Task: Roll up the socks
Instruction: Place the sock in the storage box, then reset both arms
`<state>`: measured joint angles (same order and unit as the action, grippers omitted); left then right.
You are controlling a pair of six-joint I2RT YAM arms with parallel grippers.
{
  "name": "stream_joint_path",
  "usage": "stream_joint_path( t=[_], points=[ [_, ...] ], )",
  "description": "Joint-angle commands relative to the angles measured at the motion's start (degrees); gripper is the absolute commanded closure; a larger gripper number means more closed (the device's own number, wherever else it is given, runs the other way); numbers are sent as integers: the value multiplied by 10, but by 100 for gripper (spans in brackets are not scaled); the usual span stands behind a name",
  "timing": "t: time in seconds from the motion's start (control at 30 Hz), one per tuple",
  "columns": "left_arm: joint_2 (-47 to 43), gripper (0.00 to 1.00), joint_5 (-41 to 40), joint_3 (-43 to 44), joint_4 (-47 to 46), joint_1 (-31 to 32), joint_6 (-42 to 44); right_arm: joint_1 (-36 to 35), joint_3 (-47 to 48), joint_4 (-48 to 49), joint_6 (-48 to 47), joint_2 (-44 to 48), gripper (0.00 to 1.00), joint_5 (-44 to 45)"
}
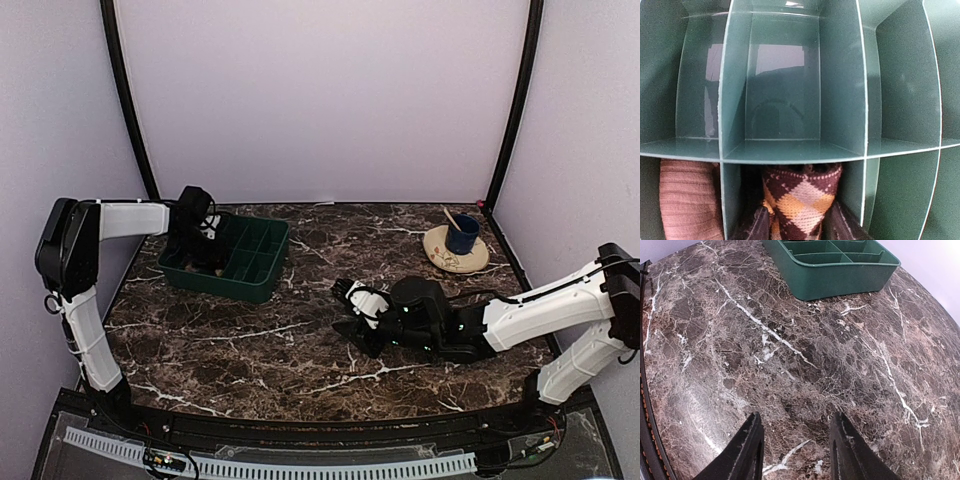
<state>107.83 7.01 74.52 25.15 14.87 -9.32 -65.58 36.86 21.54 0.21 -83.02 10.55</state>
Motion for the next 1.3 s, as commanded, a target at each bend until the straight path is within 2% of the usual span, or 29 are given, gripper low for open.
stream_joint_path(
  t=[0.0,0.7,0.8,1.0,1.1,1.27],
  points=[
    [-23,54,9,-7,39,0,6,3,14,8,-1,-2,59,0],
    [-104,54,19,39,44,19,0,3,19,5,1,0,59,-4],
    [-130,54,6,37,37,20,2,3,19,5,4,3,59,4],
    [-256,49,-93,-32,-48,20,31,27,51,-27,33,-3,55,64],
    [-332,43,-160,-101,-111,19,47,66,87,-66,65,-23,54,84],
    [-455,6,-224,-228,-212,9,92,135,100,-76,107,-15,51,134]
  ],
)
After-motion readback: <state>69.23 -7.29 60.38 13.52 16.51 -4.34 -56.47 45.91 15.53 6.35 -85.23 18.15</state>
